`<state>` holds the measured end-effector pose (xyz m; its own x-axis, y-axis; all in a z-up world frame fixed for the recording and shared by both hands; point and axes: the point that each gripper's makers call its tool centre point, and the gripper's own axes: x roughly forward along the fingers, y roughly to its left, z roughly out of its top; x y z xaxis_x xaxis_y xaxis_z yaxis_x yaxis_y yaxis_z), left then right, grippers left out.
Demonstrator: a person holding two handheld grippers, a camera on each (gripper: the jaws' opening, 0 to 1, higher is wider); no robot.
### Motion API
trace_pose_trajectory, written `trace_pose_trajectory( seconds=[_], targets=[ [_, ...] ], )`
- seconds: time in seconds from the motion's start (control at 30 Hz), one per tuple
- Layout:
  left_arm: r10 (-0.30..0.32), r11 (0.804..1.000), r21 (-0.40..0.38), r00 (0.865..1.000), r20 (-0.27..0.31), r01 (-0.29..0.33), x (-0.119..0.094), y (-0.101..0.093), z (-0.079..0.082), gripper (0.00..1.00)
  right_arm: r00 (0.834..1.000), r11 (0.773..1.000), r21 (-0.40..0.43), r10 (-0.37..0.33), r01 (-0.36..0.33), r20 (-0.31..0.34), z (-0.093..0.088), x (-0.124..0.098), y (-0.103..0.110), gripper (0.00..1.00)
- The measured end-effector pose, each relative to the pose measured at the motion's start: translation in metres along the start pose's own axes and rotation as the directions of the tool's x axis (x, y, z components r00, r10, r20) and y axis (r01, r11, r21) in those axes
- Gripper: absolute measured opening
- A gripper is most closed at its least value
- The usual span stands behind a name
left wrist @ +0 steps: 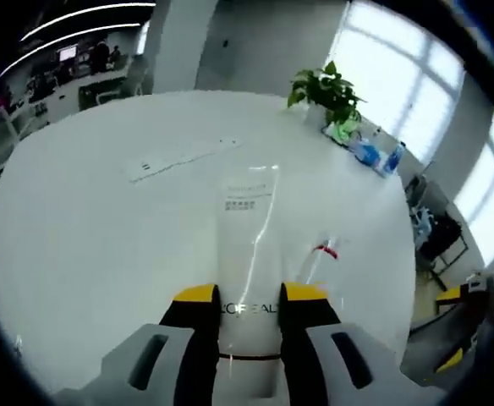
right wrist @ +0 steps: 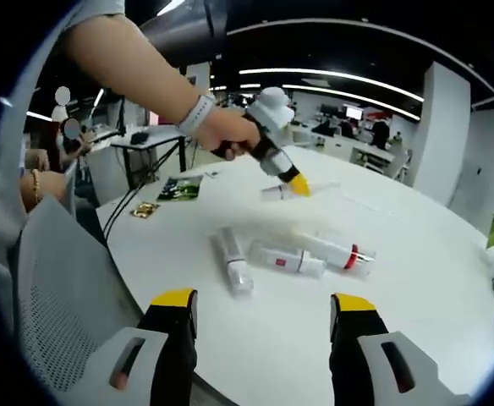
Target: Arrange the skincare products in the storage area until every visible bottle or jar stands upright without overlapping.
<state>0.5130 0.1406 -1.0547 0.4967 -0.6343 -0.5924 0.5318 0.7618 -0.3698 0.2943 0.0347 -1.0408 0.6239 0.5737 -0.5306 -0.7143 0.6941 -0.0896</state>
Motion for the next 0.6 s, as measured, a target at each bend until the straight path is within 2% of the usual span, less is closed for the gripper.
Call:
trace_pose_trajectory(
  seconds=[0.13,0.37,0.47,0.53,0.6],
  targets=[
    [-0.022,0.997,-0.072,0.996,0.081,0.028,-0.021,-0.015,-0.004,0.22,1.0,1.0,-0.002,0.003,-0.003,0.013,0.003,-0.001,0.001,0.63],
    [-0.053,0.991,-0.111,0.989,0.136,0.068,-0.061,-0.054,-0.031,0.22,0.999,1.0,-0.019,0.024,-0.023,0.036,0.008,-0.003,0.006,0.62],
    [-0.056,0.98,-0.177,0.976,0.209,0.094,-0.077,-0.069,-0.033,0.22,0.999,0.999,-0.022,0.034,-0.033,0.039,0.009,-0.003,0.008,0.61],
    [-0.065,0.966,-0.222,0.96,0.274,0.129,-0.09,-0.081,-0.035,0.23,0.998,0.999,-0.025,0.036,-0.035,0.042,0.009,-0.004,0.009,0.61],
    [-0.063,0.961,-0.239,0.95,0.307,0.141,-0.101,-0.091,-0.04,0.23,0.998,0.999,-0.028,0.038,-0.036,0.044,0.01,-0.004,0.009,0.61]
  ],
)
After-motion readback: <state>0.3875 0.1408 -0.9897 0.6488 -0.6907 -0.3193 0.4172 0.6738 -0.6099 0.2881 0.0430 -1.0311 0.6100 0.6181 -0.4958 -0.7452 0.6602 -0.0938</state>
